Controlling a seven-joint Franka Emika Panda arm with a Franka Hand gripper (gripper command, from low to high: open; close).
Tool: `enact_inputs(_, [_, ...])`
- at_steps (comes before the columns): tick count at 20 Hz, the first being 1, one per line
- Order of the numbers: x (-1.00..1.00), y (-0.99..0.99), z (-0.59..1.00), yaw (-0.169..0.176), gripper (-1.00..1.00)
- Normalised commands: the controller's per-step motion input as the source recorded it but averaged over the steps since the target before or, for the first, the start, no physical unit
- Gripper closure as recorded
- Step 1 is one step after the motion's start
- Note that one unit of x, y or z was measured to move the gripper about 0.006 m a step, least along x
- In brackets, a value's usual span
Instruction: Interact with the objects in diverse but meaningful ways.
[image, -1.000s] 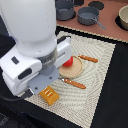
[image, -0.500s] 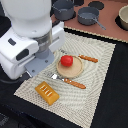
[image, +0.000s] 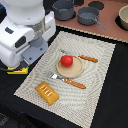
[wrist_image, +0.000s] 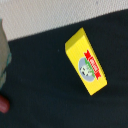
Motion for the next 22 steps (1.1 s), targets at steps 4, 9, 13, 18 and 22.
enact_inputs(4, [-0.90,0.35,-0.13,0.097,-1.00])
enact_inputs(9, [-0.88,0.37,-0.19,0.094,-1.00])
enact_inputs(13, [-0.80,0.44,-0.24,0.092,-1.00])
enact_inputs(18, [-0.65,0.54,-0.32,0.098,-1.00])
enact_inputs(22, [-0.45,0.66,-0.33,0.082,-1.00])
